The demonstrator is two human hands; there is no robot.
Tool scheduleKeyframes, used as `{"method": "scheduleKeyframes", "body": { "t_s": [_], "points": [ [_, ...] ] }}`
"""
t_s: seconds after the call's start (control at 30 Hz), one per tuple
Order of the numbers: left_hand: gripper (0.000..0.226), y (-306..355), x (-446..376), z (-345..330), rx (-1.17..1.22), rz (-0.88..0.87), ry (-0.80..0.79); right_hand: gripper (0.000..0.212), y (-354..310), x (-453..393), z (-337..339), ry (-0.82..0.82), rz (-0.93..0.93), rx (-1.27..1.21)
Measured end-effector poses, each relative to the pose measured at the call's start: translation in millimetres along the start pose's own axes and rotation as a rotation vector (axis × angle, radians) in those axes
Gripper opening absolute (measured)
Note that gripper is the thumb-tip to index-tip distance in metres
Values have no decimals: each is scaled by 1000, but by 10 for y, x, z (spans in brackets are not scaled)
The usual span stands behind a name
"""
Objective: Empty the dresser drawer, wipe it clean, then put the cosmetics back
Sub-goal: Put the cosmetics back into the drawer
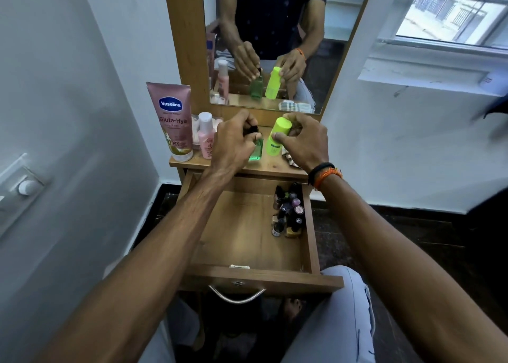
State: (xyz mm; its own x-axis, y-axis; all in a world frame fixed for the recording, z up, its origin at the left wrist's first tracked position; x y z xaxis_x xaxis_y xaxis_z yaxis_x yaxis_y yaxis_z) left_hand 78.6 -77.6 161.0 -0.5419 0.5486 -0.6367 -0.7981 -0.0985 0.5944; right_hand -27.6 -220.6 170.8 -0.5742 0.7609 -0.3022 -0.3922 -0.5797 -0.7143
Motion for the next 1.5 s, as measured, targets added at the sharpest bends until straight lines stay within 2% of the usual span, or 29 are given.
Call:
{"method": "scheduleKeyframes", "body": {
  "t_s": [0.23,0.47,0.8,0.93,1.27,1.5],
  "points": [
    [22,154,431,69,32,-46,-86,41,21,436,177,-43,28,8],
    [34,124,834,51,56,27,-133,41,76,851,201,-109,28,-3],
    [44,113,1348,-84,46,33,-256,41,294,1350,166,-224,62,17],
    [44,111,1490,-204,114,54,-323,41,452,1485,194,-257,29,48],
    [53,164,1663,-523,102,88,-471,41,852,1642,237,-265,-22,227],
    [48,224,1650,-693,122,76,-545,45,986,1665,180,-309,-50,312]
  ]
}}
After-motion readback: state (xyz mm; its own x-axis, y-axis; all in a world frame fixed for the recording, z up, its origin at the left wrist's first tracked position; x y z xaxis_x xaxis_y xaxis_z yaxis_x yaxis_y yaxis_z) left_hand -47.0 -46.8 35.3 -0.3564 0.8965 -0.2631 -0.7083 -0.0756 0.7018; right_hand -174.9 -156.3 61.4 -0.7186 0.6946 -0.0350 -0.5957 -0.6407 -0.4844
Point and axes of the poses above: each hand's wrist, its own x-axis away from the middle knuckle, its own z-axis out of the back of the hand, y = z × x, the point moved 7 cm from there along -x, towards the middle knuckle, and after that the axes turned 13 degrees about -z, right-handed, at the moved point
